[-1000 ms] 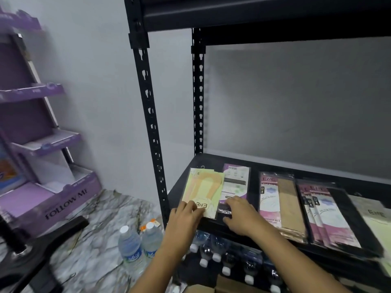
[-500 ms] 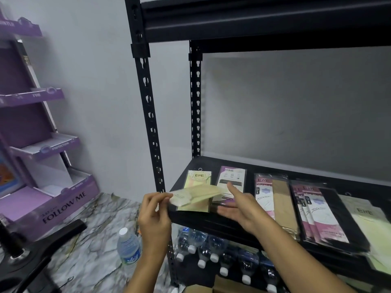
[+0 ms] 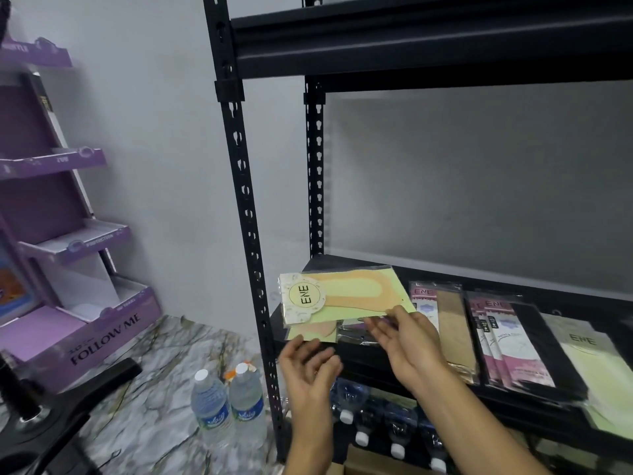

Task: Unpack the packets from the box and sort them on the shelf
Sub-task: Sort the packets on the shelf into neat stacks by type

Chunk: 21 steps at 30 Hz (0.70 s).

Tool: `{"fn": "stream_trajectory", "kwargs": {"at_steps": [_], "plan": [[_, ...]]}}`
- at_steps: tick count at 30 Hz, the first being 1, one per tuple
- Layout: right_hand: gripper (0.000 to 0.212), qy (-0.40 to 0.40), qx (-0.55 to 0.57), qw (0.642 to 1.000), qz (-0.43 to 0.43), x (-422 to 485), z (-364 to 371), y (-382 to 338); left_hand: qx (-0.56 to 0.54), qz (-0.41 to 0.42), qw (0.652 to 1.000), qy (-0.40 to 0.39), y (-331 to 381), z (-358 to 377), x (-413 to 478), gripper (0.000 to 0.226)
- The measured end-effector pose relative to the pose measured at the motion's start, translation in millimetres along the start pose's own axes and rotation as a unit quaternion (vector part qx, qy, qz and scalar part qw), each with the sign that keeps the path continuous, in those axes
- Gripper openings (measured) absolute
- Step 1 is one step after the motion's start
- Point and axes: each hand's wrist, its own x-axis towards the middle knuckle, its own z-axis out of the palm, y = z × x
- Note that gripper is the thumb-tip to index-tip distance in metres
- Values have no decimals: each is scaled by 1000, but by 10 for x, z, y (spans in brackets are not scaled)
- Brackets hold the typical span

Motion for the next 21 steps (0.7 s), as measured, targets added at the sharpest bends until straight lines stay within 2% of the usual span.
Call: {"fn": "stream_trajectory", "kwargs": {"at_steps": [3, 9, 11, 13, 16, 18, 21], "plan": [[19, -27, 24, 999, -21, -181, -31, 58, -28, -15, 999, -28, 58, 292, -24, 49], [24, -81, 42, 996, 11, -474, -189, 24, -67, 2, 997, 23, 204, 584, 70, 44], [26, -92, -3, 996, 11, -519, -304, -57, -59, 8, 998, 10, 266, 598, 112, 43], [36, -57, -97, 993, -36, -506, -430, -163, -38, 10, 999, -12, 339, 591, 159, 44], [42, 0, -259, 956, -135, -466, -543, -389, -28, -5, 999, -46, 422, 533, 221, 45], [40, -21, -317, 933, -168, -444, -594, -525, -2, -44, 995, -89, 447, 519, 232, 45], [27, -66, -365, 916, -153, -426, -677, -619, 55, -85, 984, -148, 400, 603, 177, 42]]}}
